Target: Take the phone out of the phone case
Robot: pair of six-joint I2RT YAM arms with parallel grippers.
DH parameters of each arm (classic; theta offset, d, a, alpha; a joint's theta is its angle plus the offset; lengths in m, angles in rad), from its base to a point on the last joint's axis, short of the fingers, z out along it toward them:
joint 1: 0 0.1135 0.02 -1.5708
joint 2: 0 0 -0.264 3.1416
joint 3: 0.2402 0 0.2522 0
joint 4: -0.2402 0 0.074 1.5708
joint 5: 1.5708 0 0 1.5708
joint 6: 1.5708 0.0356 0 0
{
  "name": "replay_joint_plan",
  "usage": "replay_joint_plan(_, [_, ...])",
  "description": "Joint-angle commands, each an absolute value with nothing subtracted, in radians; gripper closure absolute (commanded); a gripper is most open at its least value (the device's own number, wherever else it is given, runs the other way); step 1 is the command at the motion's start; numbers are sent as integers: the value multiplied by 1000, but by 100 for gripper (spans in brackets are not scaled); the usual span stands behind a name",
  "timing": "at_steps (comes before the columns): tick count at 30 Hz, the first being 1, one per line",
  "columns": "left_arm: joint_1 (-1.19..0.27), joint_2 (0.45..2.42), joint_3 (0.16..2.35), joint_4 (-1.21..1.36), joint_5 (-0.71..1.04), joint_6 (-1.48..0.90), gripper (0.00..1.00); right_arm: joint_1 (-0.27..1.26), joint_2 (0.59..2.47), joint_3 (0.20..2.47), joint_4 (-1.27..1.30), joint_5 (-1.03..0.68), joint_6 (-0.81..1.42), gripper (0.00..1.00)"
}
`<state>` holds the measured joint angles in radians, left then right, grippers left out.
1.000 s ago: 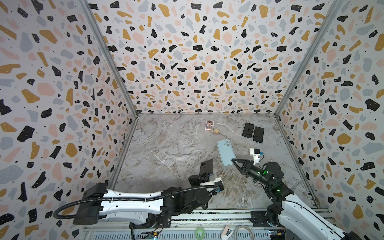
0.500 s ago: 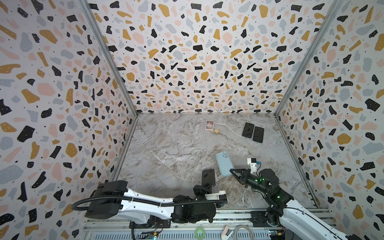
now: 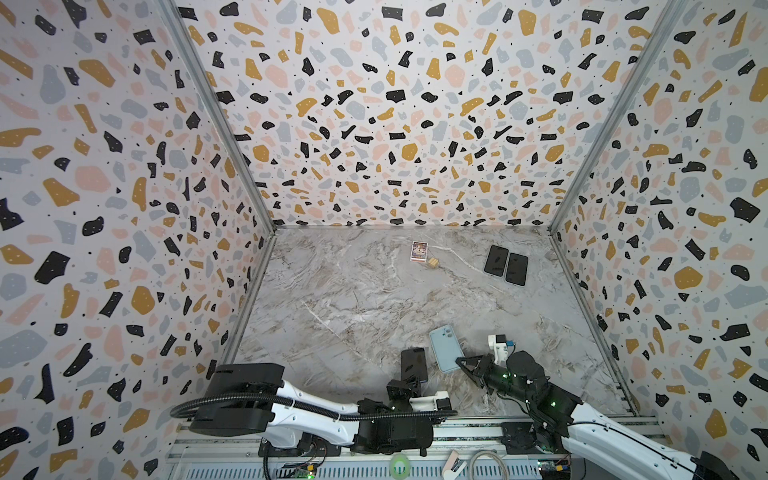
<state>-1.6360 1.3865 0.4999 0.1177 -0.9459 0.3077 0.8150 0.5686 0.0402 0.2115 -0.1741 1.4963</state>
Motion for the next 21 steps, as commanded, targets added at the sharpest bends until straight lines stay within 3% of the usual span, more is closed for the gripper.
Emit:
replay_joint_plan(1, [-1644, 1405, 516, 148, -957, 281, 100, 860, 592, 42, 216, -101, 1534, 100])
replay_joint_plan(13, [-1646, 1544, 583, 34, -921, 261, 96, 996, 611, 2, 236, 39, 1639, 100])
replay_joint_plan(21, [-1649, 1565, 590, 24, -933, 255, 80, 1029, 681, -19, 310, 52, 1663, 100])
